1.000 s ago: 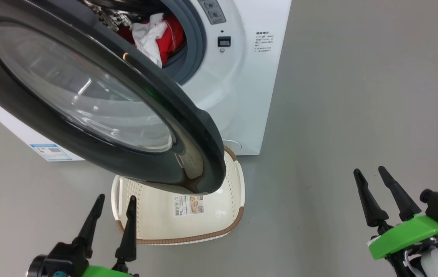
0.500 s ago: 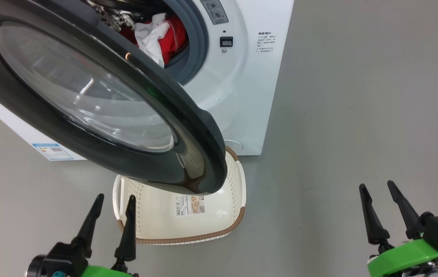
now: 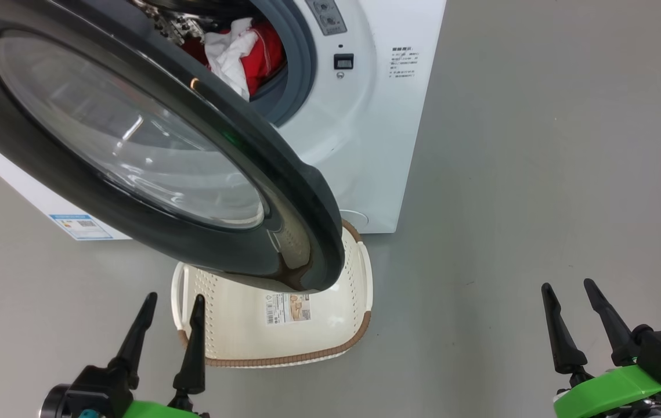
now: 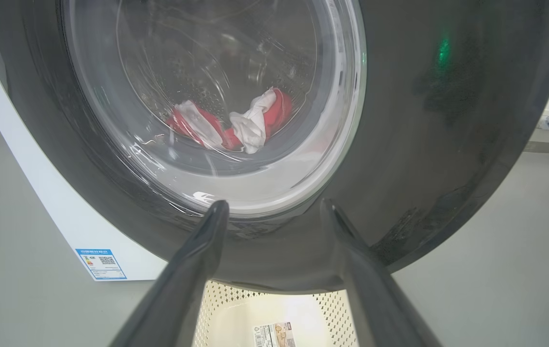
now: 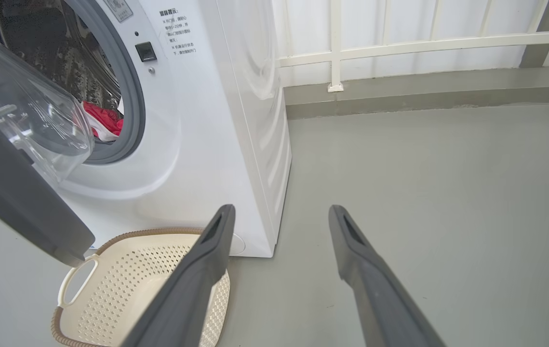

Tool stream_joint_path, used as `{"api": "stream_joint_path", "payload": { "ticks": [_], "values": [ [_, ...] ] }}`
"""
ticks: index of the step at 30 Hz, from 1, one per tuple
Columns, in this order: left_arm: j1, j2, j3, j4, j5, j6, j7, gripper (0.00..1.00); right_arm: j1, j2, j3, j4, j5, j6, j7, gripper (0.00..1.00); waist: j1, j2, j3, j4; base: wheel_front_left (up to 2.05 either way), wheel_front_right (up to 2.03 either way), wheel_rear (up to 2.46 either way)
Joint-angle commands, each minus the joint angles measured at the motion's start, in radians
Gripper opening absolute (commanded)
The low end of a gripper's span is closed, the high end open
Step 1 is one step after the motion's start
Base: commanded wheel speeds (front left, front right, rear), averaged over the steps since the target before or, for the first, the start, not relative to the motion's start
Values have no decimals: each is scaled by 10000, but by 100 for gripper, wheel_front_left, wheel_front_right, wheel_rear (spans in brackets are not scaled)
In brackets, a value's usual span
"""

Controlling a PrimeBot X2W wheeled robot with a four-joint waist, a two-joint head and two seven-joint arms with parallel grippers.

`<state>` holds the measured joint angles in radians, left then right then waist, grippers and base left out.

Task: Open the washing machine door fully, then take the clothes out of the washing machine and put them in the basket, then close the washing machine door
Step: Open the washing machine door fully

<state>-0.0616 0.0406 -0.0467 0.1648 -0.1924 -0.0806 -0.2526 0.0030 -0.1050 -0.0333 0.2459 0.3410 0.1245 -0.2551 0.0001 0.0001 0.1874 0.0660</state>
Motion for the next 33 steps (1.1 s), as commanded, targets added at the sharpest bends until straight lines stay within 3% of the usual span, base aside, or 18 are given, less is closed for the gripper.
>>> {"api": "stream_joint_path", "payload": {
  "ticks": [1, 6, 7, 9, 10, 18, 25, 33],
  "values": [
    [-159, 97, 307, -288, 105, -27, -92, 100, -37, -98, 167, -222, -109, 62, -66, 100, -1, -1, 1, 11, 0, 0, 0],
    [-171, 97, 252, -325, 88, -6, -92, 100, -284, -36, 455, -504, 536, 62, -66, 100, -1, -1, 32, 76, 0, 0, 0],
    [-170, 97, 228, -339, 71, 7, -92, 100, -370, -40, 551, -574, 732, 62, -66, 64, -1, -1, 42, 96, 0, 0, 0],
    [-161, 97, 172, -360, 10, 48, -92, 100, -565, -88, 819, -686, 1142, 62, -66, 5, -1, -1, 50, 148, 0, 0, 0],
    [-153, 97, 145, -369, -27, 74, -92, 100, -679, -120, 991, -743, 1376, 62, -66, 0, -1, -1, 51, 176, 0, 0, 0],
    [-82, 97, -93, -411, -261, 242, -92, 100, -1744, -325, 1952, -997, 3298, 62, -66, 0, -1, -1, 5, 496, 0, 0, 0],
    [-62, 97, -276, -556, -417, 365, -92, 100, -3026, -710, 3455, -1136, 6048, 62, -66, 0, -1, -1, 39, 919, 0, 0, 0],
    [-55, 97, -545, -623, -562, 427, -92, 100, -4462, -2026, 5754, -1250, 9803, 62, 151, 0, -1, -1, 146, 1378, 0, 0, 0]
  ]
}}
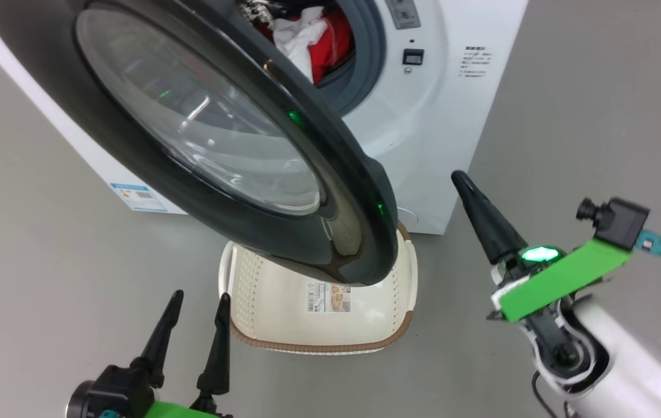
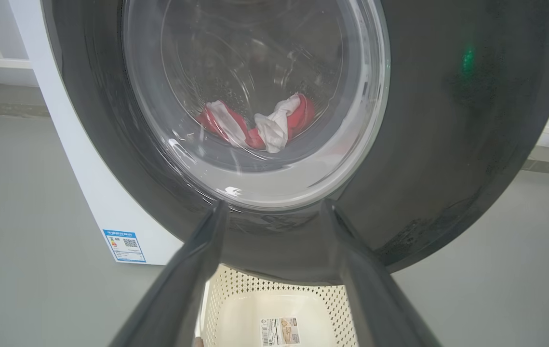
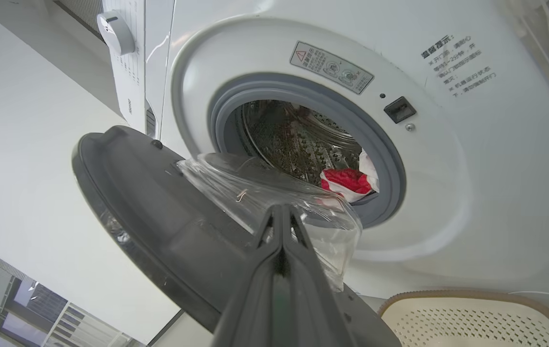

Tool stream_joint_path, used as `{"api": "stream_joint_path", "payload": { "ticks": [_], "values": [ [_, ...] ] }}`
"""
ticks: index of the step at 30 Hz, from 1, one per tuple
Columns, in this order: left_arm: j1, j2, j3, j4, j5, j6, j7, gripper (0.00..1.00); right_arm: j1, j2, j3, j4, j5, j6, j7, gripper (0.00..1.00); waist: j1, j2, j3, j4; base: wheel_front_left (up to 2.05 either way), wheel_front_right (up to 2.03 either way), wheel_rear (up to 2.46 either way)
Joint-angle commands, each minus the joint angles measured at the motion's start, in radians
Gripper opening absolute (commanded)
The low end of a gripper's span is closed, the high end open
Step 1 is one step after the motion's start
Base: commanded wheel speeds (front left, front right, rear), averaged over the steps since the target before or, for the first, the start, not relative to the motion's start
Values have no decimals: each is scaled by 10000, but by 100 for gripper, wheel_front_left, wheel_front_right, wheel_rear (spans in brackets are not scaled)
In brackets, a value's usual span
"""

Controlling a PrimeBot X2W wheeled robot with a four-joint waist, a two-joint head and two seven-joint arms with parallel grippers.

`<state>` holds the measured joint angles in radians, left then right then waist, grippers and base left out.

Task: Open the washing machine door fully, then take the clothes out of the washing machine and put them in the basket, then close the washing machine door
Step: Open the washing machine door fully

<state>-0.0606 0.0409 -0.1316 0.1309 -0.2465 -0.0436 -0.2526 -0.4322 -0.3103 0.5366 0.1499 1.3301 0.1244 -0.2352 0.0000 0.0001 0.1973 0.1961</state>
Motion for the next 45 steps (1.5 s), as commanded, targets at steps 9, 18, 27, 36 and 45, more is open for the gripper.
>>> {"api": "stream_joint_path", "payload": {
  "ticks": [9, 18, 27, 36, 45],
  "values": [
    [-114, 93, 110, -287, -145, 103, -92, 100, -1007, -628, 640, -405, 2545, 63, 1750, 0, 0, -1, 236, 384, 0, 0, 0],
    [-131, 93, 7, -217, -169, 83, -92, 100, -1003, -514, 541, -196, 3334, 63, 3719, 0, 0, -1, 247, 583, 0, 0, 0],
    [-121, 93, -45, -183, -196, 82, -92, 100, -782, -184, 43, -153, 3586, 63, 4853, 0, 0, -1, 157, 807, 0, 0, 0],
    [73, 93, -131, -205, -235, 128, -92, 100, -381, 156, -403, -27, 3644, 63, 6214, 0, 0, -1, -165, 1334, 0, 0, 0],
    [405, 93, -131, -234, -157, 157, -92, 100, 197, 590, -668, -11, 3433, 63, 7065, 0, 0, -1, -606, 1944, 0, 0, 0]
  ]
}}
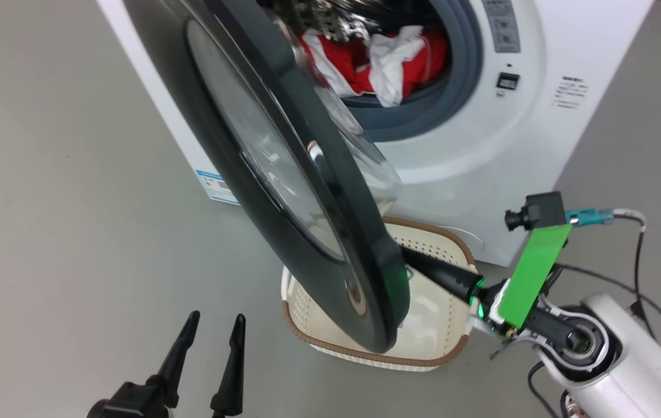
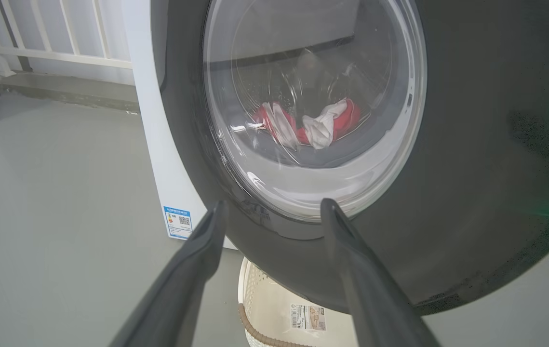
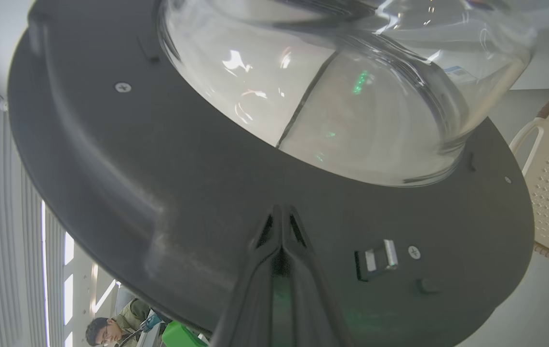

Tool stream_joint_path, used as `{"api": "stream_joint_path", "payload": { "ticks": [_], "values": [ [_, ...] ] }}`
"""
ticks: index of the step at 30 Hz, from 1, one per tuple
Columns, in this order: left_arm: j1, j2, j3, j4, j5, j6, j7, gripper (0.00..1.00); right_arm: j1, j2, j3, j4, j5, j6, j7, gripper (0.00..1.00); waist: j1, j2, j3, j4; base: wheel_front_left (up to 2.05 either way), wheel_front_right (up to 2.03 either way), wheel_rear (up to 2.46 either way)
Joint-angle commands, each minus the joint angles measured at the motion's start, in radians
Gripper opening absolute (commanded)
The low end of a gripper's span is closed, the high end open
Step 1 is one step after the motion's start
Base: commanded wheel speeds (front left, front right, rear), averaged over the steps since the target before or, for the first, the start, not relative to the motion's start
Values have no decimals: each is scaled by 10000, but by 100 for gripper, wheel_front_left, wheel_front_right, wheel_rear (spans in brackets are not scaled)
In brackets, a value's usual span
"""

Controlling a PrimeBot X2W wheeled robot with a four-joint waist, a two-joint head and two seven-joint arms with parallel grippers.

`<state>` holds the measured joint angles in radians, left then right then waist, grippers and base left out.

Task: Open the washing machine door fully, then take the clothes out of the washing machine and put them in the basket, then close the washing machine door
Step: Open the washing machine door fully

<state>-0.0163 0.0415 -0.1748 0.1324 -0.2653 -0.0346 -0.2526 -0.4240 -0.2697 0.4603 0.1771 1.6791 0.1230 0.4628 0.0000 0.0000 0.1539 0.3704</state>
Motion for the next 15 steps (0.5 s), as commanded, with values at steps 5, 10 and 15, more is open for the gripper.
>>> {"api": "stream_joint_path", "payload": {
  "ticks": [5, 10, 15],
  "values": [
    [104, 87, 325, -271, 55, 91, -92, 100, 395, 429, -48, -353, -250, 77, 282, 0, 0, 0, -385, 570, 0, 0, 0],
    [264, 87, 334, -295, 78, 103, -92, 100, 716, 643, -113, -418, -362, 77, 527, 0, 0, 0, -577, 907, 0, 0, 0],
    [390, 87, 356, -323, 104, 128, -92, 100, 966, 864, -156, -460, -445, 77, 765, 0, 0, 0, -708, 1196, 0, 0, 0]
  ]
}}
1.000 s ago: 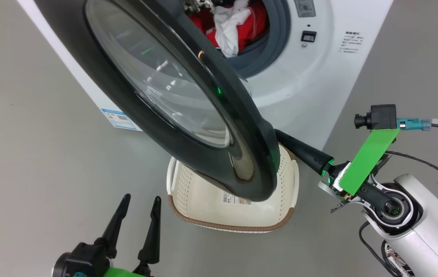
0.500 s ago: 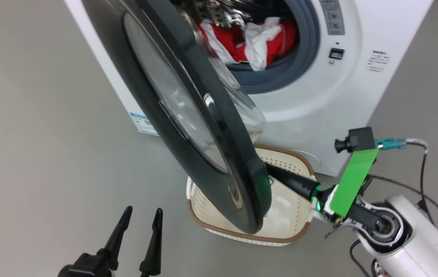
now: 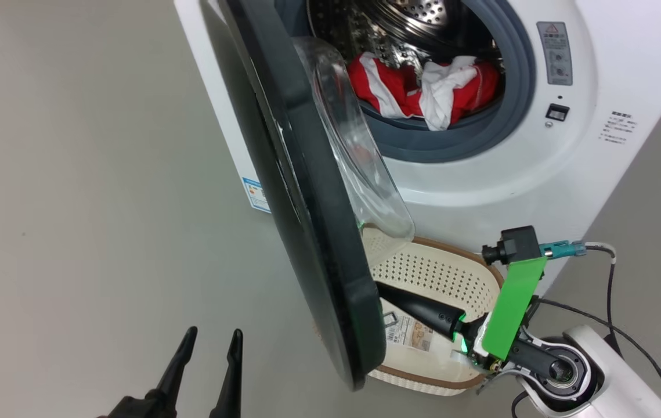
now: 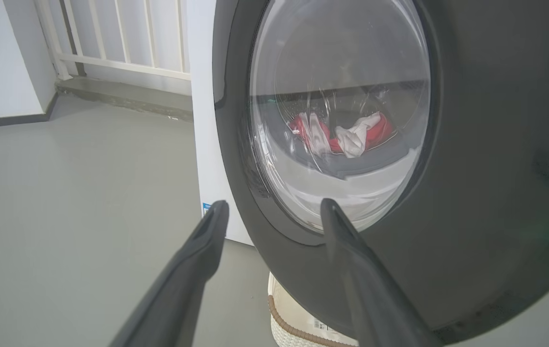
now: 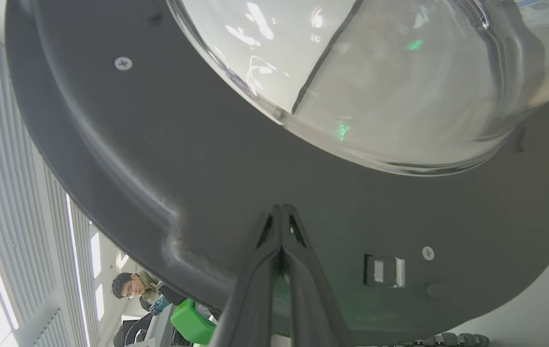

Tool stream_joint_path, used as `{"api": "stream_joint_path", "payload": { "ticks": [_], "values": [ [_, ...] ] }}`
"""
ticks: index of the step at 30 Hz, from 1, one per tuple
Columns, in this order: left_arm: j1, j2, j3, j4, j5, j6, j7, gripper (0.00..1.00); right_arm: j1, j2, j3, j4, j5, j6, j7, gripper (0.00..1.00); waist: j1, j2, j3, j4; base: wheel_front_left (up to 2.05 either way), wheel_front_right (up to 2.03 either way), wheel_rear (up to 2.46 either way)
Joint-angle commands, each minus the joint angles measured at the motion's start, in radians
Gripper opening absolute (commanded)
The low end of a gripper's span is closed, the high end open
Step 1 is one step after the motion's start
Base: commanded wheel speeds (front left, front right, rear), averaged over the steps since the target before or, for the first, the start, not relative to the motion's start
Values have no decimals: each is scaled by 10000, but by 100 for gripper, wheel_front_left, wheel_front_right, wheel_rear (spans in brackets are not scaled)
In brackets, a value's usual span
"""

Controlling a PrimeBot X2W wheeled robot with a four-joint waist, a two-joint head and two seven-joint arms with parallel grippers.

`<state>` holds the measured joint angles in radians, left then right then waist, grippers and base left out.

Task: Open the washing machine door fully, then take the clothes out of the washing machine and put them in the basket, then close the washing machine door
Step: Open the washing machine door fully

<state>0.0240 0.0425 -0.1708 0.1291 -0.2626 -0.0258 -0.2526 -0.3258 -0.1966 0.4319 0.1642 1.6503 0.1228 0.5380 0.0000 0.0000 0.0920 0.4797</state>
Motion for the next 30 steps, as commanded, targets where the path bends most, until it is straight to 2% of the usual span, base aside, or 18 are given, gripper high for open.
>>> {"api": "stream_joint_path", "payload": {
  "ticks": [1, 19, 30],
  "values": [
    [39, 77, 363, -320, 83, 72, -92, 100, 35, 222, 159, -331, -212, 79, 135, 0, 0, 0, -95, 137, 0, 0, 0],
    [238, 77, 646, -721, 48, 434, -92, 100, -186, 910, 369, -190, -508, 79, 877, 0, 0, 0, 44, 312, 0, 0, 0],
    [220, 77, 599, -679, 28, 394, -92, 100, -162, 949, 183, -176, -794, 79, 682, 0, 0, 0, 16, 270, 0, 0, 0]
  ]
}}
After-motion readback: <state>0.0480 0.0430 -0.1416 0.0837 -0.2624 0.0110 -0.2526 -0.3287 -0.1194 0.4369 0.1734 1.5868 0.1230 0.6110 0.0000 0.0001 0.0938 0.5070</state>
